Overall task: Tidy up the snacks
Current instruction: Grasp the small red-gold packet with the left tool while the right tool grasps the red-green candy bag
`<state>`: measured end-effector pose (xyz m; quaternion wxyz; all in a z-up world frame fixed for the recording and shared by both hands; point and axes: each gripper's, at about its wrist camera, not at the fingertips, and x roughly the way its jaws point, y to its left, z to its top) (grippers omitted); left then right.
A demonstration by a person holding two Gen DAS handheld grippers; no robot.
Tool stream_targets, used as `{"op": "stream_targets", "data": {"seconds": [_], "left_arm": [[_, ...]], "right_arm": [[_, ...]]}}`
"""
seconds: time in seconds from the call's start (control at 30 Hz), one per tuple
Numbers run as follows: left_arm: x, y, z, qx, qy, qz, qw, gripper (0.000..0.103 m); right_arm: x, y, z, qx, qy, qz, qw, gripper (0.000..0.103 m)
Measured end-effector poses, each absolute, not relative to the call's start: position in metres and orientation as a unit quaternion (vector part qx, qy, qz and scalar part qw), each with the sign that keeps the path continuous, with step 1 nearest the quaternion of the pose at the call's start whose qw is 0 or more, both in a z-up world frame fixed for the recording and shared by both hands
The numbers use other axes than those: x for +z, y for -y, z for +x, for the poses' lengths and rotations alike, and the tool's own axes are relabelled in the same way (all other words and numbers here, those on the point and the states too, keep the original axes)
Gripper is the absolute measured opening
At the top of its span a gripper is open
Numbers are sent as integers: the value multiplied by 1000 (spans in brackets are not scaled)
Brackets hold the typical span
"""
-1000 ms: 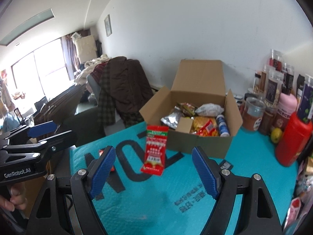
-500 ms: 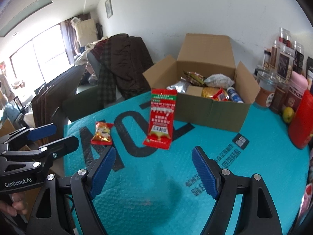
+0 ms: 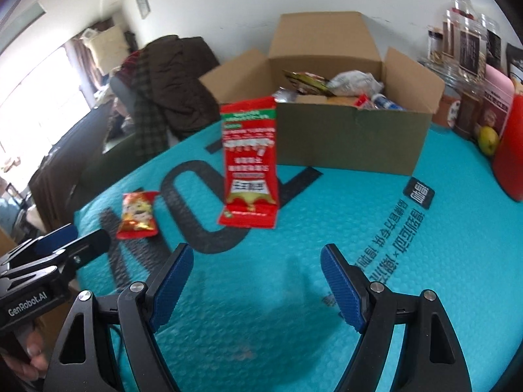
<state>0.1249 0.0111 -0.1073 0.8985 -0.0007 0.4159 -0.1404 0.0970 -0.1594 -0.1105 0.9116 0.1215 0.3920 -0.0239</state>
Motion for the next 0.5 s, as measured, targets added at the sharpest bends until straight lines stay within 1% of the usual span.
{"op": "stream_targets", "data": {"seconds": [0.17,0.5], "left_arm": [[-122,-12,146,-142,-437,-15,888,76],[-141,-2,173,-116,-450,-7,885,76]], "right_arm": [[-119,157,118,-19,-417,102,903,81],[-127,160,157,-20,-428,87,899,81]]}}
